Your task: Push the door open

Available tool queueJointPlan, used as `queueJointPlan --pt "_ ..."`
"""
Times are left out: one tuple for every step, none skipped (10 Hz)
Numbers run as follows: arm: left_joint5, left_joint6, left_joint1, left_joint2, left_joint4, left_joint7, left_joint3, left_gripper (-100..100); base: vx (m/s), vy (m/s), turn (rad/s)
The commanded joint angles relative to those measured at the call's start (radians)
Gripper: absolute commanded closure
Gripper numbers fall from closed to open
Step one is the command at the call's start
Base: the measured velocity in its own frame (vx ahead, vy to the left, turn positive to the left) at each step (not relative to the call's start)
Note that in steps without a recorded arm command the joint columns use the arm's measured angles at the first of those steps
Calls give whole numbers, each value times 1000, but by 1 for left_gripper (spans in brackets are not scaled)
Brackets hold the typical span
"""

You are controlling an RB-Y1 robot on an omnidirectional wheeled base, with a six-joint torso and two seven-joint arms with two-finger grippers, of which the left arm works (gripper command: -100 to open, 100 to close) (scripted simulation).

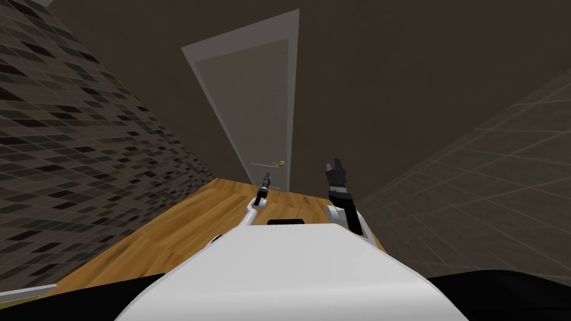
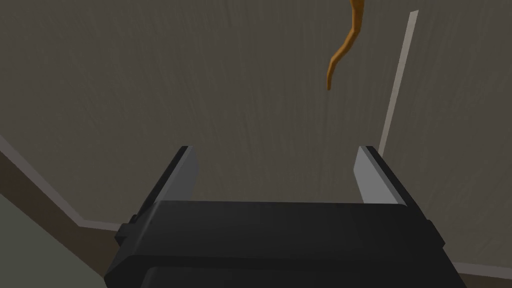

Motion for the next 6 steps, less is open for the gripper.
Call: queueJointPlan --pt "-3 -3 -13 -4 36 -3 -4 -100 104 -15 -4" --pt "-4 -4 -24 -6 60 -5 -6 -100 102 -20 -7" --pt "-7 -6 -45 -11 107 -8 -10 -100 137 -18 -7" --pt "-7 -6 -45 -11 107 -8 -10 -100 108 -1 -2" --pt "-8 -7 -54 -14 126 -10 -11 -100 64 5 -3" --pt "-9 -8 -62 -16 144 -11 -12 -100 64 4 -3"
